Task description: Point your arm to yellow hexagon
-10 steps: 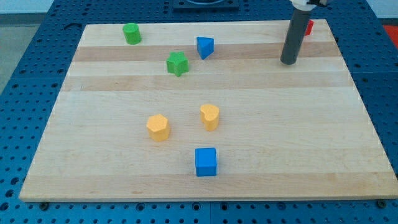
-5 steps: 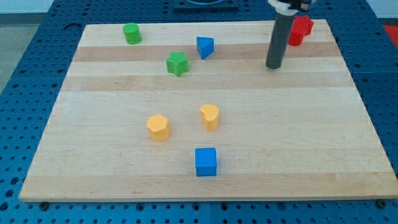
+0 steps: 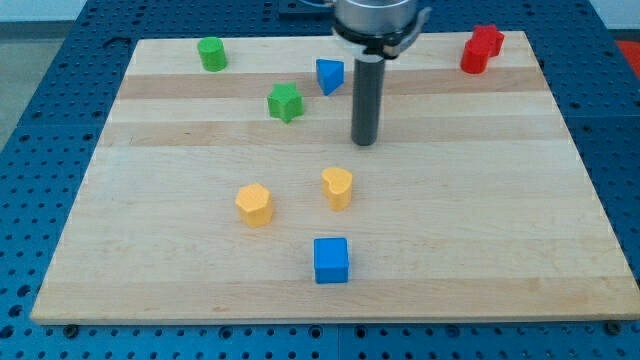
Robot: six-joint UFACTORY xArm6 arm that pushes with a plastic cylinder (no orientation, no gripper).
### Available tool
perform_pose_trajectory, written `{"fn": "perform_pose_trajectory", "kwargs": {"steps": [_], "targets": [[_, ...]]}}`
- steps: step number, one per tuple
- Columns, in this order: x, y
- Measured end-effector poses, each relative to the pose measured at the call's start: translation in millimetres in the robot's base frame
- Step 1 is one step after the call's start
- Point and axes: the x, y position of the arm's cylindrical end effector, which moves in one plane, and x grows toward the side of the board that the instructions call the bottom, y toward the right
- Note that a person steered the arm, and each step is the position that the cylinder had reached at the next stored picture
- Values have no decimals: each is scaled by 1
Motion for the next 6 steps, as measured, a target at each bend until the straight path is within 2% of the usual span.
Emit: {"fn": "perform_pose_trajectory", "kwargs": {"steps": [6], "targets": [[6,-64]]}}
